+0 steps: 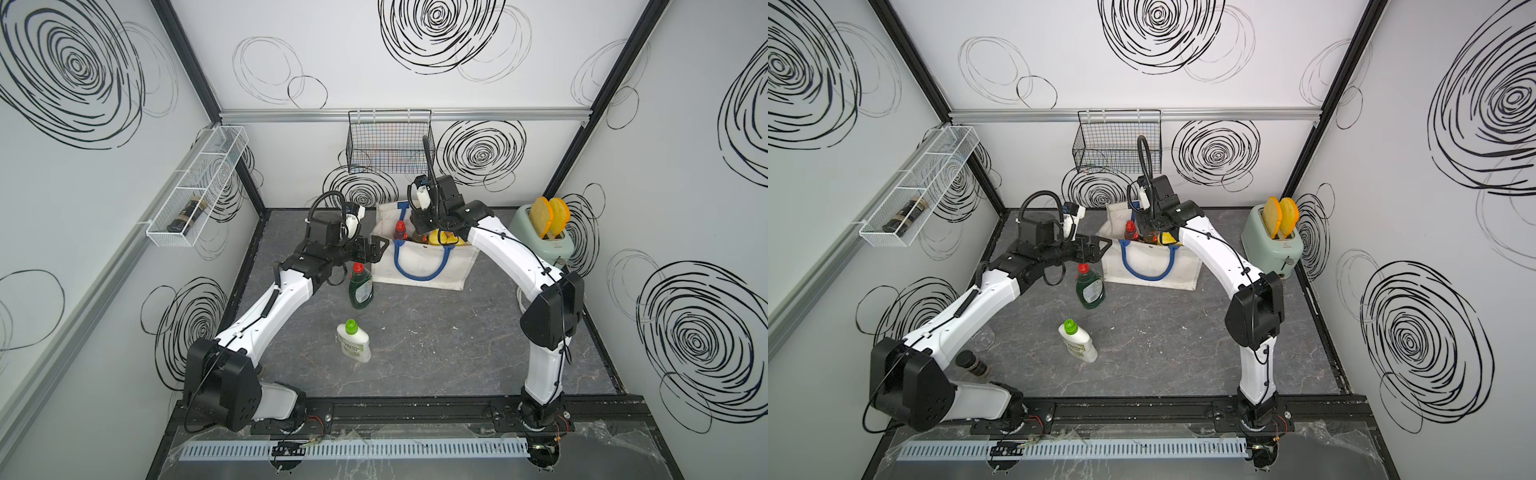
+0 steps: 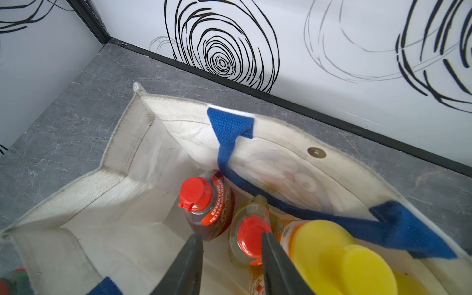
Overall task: Pack dish soap into the shopping bag
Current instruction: Place the bottle of dish soap in the shopping bag.
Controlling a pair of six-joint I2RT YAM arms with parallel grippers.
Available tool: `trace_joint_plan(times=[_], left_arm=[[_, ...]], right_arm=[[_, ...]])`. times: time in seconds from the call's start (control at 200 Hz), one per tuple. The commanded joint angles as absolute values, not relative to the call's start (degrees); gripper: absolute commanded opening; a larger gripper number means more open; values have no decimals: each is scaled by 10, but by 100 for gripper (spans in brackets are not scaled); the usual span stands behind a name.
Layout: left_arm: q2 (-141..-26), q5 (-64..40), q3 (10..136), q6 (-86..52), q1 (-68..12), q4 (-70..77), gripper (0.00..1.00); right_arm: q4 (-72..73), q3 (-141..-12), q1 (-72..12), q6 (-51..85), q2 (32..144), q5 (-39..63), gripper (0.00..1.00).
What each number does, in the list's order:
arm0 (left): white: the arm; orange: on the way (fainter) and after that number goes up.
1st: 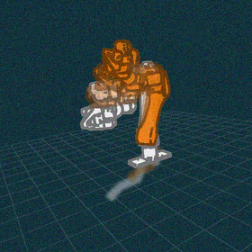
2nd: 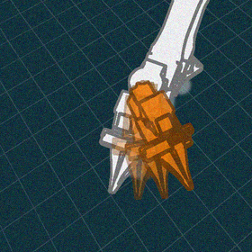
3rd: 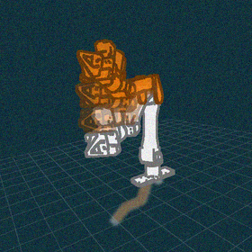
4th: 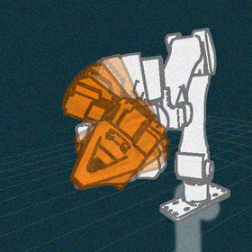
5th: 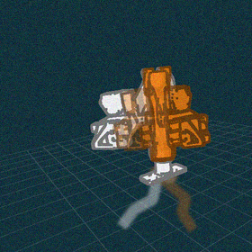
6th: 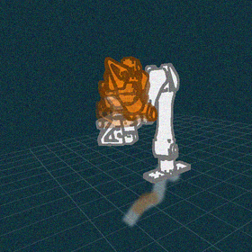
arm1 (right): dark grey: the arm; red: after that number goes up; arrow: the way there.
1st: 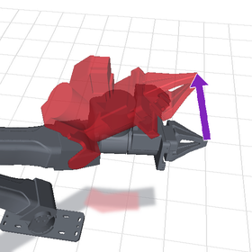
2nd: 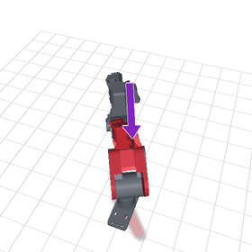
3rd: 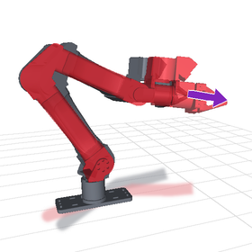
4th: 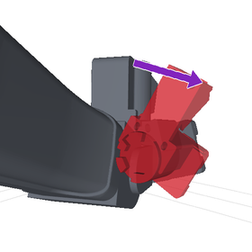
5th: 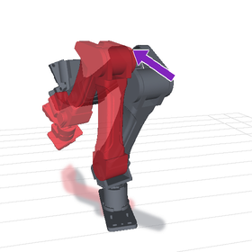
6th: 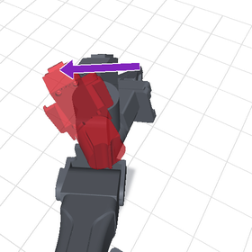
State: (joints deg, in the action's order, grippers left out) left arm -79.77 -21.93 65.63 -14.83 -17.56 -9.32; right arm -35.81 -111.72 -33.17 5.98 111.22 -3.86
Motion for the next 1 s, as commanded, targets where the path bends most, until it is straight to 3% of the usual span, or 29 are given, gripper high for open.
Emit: trace_joint_plan(times=[0.0, 0.205, 0.68, 0.996], left_arm=[[-789, -220, 661, -147, -177, -75, 96], [-790, -225, 661, -149, -172, -74, 96], [-788, -250, 681, -168, -78, -75, 96], [-771, -259, 695, -187, -5, -77, 96]], right_arm=[[-355, -1129, -330, 58, 1092, -44, 43], [-350, -1125, -333, 55, 1078, -35, 44], [-320, -1075, -367, -5, 975, 15, 60], [-236, -948, -471, -47, 894, 41, 60]])
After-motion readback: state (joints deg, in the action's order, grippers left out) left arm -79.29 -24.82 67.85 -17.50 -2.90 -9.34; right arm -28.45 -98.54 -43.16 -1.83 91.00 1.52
